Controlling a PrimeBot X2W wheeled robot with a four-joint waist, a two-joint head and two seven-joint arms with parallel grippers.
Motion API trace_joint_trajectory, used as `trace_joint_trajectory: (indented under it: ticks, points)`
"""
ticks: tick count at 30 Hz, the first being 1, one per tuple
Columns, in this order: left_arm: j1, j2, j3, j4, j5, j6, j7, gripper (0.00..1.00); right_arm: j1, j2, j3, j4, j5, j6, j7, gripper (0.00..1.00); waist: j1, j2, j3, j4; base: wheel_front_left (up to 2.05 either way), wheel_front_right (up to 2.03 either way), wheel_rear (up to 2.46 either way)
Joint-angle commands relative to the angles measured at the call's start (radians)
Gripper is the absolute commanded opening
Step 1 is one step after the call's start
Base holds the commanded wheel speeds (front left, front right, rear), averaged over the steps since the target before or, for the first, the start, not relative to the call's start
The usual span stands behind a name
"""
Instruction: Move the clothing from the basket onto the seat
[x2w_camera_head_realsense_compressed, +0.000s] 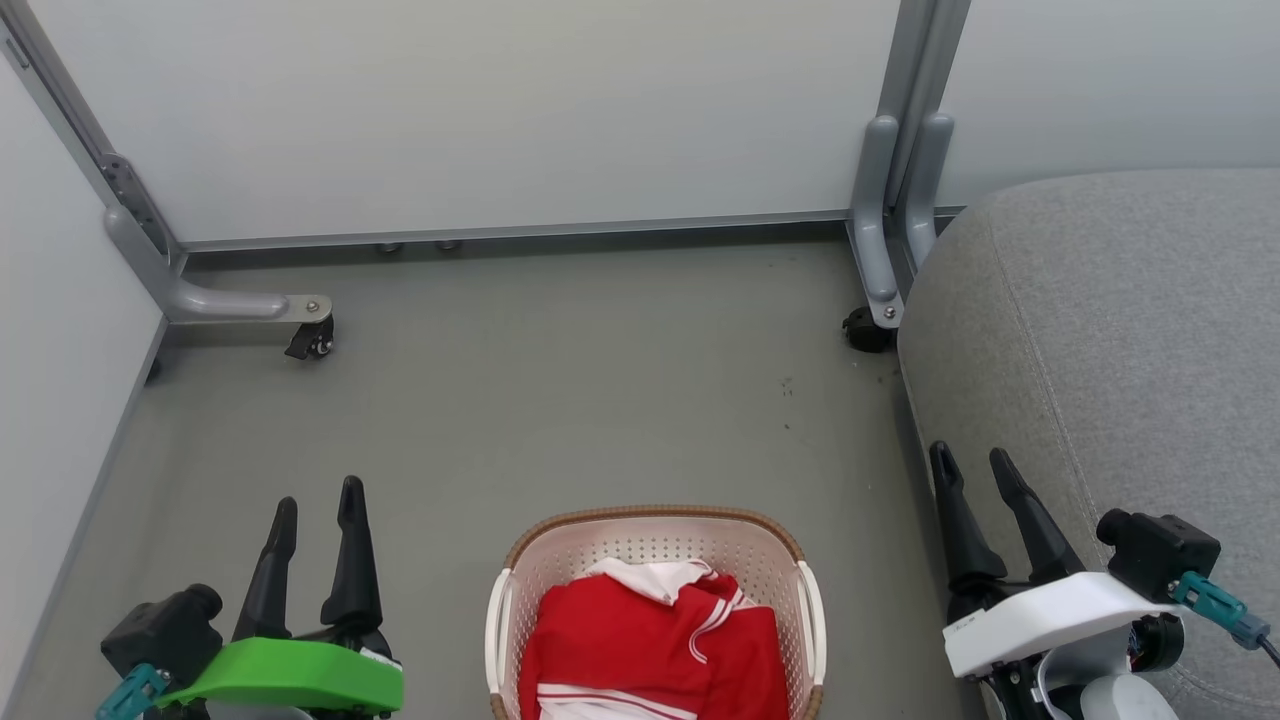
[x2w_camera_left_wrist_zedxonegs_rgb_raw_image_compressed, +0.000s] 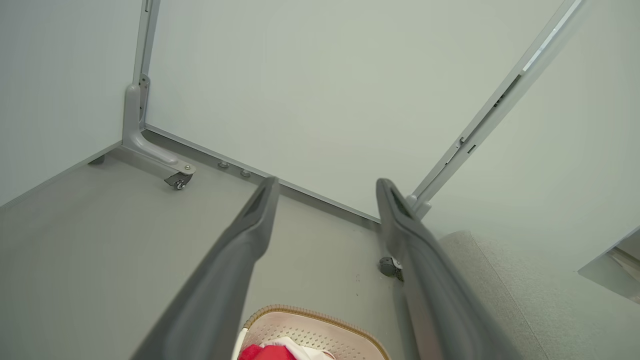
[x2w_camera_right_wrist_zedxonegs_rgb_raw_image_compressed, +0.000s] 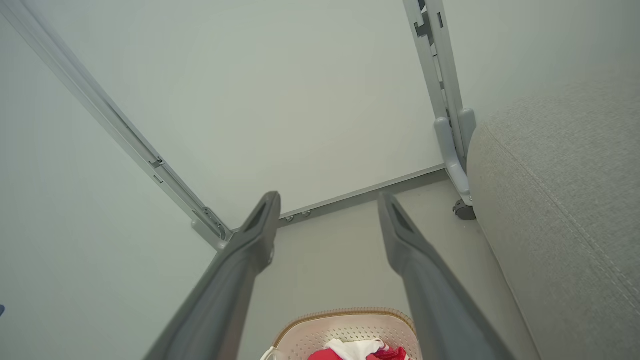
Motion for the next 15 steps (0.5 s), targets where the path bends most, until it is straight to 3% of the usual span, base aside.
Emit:
trace_joint_trajectory:
  ticks: [1,15]
  points:
    - [0.005,0.005,-0.002,-0.014,0.032,0.005,-0.009,1.00,0.005,-0.008,0.005,-0.017,-0.031,0.000,-0.010,1.00,0.0000,0.0000,-0.001,0.001,0.00,0.00,0.00]
    - [0.017,0.006,-0.022,-0.039,0.177,0.013,-0.044,1.00,0.016,-0.011,0.032,-0.044,-0.182,0.001,-0.045,1.00,0.0000,0.0000,-0.001,0.012,0.00,0.00,0.00]
